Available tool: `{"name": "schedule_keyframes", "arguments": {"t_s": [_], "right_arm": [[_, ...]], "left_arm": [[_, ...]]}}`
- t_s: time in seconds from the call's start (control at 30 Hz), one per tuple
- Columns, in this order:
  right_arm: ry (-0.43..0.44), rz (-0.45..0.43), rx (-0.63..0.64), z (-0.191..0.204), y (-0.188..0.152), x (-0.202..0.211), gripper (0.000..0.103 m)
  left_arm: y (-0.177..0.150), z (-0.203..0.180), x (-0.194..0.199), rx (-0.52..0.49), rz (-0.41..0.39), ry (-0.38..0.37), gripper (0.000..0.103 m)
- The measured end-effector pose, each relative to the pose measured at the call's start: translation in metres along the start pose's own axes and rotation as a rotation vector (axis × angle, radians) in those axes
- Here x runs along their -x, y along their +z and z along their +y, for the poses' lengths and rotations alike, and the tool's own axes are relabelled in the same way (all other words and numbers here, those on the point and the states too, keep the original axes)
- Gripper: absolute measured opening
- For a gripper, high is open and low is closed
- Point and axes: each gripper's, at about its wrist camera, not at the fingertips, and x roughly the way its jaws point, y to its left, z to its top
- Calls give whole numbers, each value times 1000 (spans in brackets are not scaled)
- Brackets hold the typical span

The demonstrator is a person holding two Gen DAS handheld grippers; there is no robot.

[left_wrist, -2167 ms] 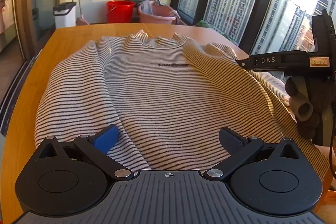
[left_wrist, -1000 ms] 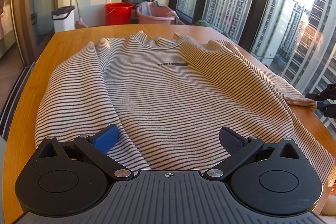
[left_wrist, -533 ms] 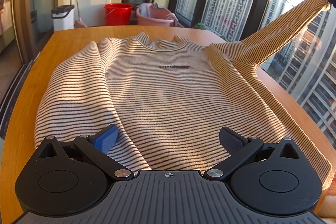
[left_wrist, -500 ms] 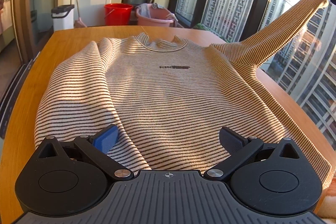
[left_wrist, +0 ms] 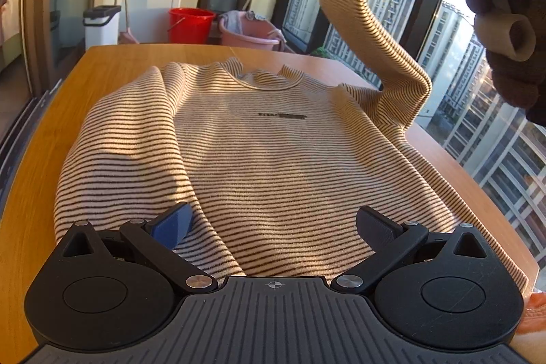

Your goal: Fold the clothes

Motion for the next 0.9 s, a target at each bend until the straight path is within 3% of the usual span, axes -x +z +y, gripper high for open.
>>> {"name": "schedule_keyframes", "arguments": {"t_s": [0.13,0.3,0.33,0.37,0.4,0.43,0.47,0.53,0.9], "right_arm": [[48,30,7,18,-4,-28,4],[175,59,11,29,2,-47,8],[185,51,-6,26,2,-43,20],[191,40,-26,22,1,-38,43],[198,29,-45,19,0,-33,58],[194,13,-76,10,-3,-24,85],[191,10,-97,2,-10,-17,99],[185,18,-136,-12,-25,-3,103],[161,108,-312,-40,-121,28,103]], "left_arm": [[0,-1,0,-2,-1,2,103],[0,0,1,0,-2,0,103],[0,0,1,1,-3,-1,103],[1,1,1,2,-3,-1,103],[2,2,1,2,-3,-2,103],[2,2,1,3,-3,-2,103],[2,2,1,3,-3,-1,103],[2,4,0,5,-4,-1,103],[5,-7,-3,-46,32,31,103]]}}
